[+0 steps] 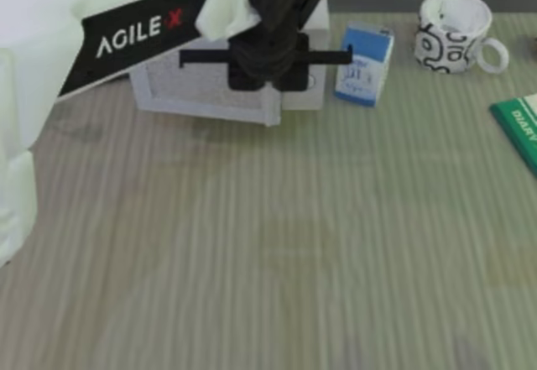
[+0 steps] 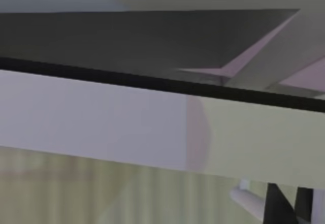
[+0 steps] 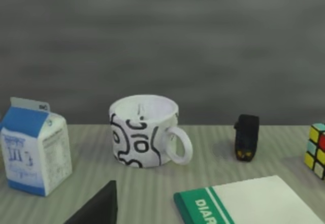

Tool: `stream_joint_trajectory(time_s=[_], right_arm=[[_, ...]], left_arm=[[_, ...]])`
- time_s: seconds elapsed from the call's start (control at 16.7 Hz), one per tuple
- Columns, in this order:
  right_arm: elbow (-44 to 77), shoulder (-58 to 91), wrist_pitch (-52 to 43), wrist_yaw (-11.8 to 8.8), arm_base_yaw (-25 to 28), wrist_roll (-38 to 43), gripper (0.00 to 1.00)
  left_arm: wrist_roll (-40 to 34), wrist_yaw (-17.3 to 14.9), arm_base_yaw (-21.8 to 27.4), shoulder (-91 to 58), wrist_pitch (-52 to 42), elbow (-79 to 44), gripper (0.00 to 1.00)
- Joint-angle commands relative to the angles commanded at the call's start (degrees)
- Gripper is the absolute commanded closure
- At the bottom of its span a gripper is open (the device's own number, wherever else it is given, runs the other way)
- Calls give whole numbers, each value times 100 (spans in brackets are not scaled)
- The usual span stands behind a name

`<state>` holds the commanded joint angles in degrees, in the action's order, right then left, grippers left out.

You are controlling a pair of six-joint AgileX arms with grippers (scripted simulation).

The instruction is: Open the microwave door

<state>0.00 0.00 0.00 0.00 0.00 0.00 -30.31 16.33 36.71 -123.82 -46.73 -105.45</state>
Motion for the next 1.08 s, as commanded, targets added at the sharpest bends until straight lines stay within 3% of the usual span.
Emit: stream_joint_trajectory(time_s=[1.08], right_arm=[[0,0,0,0,0,0,0]], left_arm=[[198,-80,-21,241,212,295,100]])
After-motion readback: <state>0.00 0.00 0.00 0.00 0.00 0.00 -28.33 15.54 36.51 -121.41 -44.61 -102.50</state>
